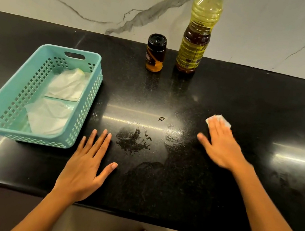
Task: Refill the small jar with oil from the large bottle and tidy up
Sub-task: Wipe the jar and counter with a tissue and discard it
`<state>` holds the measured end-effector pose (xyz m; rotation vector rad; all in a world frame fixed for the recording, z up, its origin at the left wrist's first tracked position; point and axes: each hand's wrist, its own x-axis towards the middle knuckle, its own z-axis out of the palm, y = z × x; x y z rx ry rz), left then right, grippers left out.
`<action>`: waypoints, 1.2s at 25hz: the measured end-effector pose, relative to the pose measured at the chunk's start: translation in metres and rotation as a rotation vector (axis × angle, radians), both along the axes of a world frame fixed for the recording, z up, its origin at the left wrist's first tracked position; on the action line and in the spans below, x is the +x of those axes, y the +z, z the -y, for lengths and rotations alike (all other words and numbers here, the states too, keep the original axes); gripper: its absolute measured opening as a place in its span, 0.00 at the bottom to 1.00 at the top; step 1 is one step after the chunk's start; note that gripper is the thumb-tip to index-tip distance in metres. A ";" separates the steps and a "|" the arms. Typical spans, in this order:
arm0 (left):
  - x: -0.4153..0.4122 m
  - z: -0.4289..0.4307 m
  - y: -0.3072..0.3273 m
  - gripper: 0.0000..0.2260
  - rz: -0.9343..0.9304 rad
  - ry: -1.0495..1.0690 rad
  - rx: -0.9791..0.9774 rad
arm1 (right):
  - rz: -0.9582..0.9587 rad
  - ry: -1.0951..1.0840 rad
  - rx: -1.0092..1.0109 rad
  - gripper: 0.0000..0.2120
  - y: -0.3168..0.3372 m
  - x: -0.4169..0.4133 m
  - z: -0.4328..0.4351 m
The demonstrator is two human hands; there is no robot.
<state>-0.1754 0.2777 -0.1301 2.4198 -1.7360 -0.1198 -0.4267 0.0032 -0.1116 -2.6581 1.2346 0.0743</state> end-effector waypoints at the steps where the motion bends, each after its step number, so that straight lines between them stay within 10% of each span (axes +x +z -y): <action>1: 0.000 0.000 0.000 0.33 0.000 0.000 0.003 | -0.017 -0.083 0.033 0.44 0.003 0.012 0.021; 12: -0.003 0.001 0.002 0.32 -0.002 0.002 -0.001 | 0.014 0.479 0.012 0.44 0.002 0.058 -0.094; 20: -0.002 0.001 0.002 0.32 -0.017 0.006 -0.004 | -0.024 0.002 0.030 0.41 -0.001 0.093 0.038; 30: -0.002 0.001 0.002 0.34 -0.022 0.006 -0.015 | 0.135 0.510 -0.039 0.37 -0.010 0.074 -0.097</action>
